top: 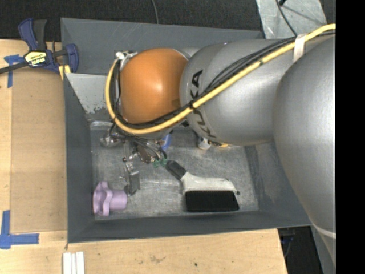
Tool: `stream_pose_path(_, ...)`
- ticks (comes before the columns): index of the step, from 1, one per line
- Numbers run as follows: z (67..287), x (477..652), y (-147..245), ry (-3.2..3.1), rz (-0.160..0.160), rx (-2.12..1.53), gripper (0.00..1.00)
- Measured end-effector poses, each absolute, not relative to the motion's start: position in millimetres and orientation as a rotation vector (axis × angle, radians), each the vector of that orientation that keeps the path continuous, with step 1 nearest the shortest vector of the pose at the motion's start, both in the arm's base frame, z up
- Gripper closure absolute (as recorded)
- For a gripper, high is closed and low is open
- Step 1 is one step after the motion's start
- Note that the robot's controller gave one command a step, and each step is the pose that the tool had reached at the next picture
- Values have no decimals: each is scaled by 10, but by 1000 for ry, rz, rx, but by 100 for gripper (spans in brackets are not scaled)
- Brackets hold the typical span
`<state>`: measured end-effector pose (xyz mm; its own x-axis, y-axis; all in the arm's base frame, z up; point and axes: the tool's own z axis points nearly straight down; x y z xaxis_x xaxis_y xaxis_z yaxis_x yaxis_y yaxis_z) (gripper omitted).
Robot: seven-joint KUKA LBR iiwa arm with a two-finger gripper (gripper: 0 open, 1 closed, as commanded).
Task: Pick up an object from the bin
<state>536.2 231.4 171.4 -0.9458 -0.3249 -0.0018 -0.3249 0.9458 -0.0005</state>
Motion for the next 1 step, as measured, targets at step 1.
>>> stream_pose_path(1, 1298, 5217, 2229, 3035, 2, -783, 0)
